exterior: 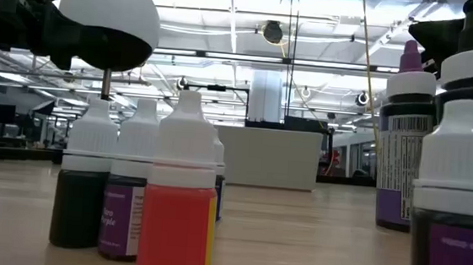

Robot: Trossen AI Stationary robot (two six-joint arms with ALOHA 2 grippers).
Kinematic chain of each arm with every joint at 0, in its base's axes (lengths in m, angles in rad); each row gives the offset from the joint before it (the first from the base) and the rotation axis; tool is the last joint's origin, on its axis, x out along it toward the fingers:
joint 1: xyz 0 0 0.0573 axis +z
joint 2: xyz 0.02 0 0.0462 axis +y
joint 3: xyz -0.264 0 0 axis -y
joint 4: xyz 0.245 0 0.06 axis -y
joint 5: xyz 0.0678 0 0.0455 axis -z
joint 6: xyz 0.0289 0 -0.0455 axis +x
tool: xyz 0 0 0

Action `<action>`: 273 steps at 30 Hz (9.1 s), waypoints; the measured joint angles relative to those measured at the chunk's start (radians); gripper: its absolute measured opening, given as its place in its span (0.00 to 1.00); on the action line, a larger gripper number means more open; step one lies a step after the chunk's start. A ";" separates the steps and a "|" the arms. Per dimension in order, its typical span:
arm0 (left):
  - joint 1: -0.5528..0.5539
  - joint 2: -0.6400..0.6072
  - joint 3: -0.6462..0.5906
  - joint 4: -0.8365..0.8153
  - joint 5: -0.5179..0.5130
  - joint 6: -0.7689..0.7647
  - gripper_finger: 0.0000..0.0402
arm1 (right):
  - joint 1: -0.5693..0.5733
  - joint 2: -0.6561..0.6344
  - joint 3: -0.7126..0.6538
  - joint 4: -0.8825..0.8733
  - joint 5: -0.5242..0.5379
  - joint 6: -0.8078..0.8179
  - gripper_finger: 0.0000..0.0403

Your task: Pick & Place food coloring

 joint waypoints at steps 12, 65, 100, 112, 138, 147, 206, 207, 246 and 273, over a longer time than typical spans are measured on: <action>0.000 0.000 0.000 0.000 0.000 0.000 0.13 | 0.000 0.000 0.000 0.000 0.000 0.000 0.00; 0.000 0.000 0.000 0.000 0.000 0.000 0.13 | 0.000 0.000 0.000 0.000 0.000 0.000 0.00; 0.000 0.000 0.000 0.000 0.000 0.000 0.13 | 0.000 0.000 0.000 0.000 0.000 0.000 0.00; 0.000 0.000 0.000 0.021 0.000 0.000 0.13 | 0.000 0.000 0.000 0.000 0.000 0.000 0.00; 0.000 0.001 0.001 -0.036 0.106 -0.105 0.13 | 0.000 0.003 0.005 0.125 0.092 -0.174 0.00; 0.000 0.001 0.000 -0.029 0.106 -0.107 0.13 | 0.001 0.051 0.037 0.121 0.138 -0.235 0.00; 0.119 1.552 0.528 0.315 -0.038 -0.171 0.02 | -0.260 1.342 0.266 0.449 0.366 0.047 0.00; 0.119 1.560 0.536 0.313 -0.032 -0.162 0.02 | -0.270 1.349 0.268 0.449 0.355 0.046 0.00; 0.131 1.610 0.591 0.267 -0.007 -0.136 0.01 | -0.222 1.360 0.271 0.480 0.187 0.150 0.00; 0.127 1.568 0.590 0.115 -0.052 -0.062 0.01 | -0.230 1.279 0.272 0.333 0.187 0.154 0.00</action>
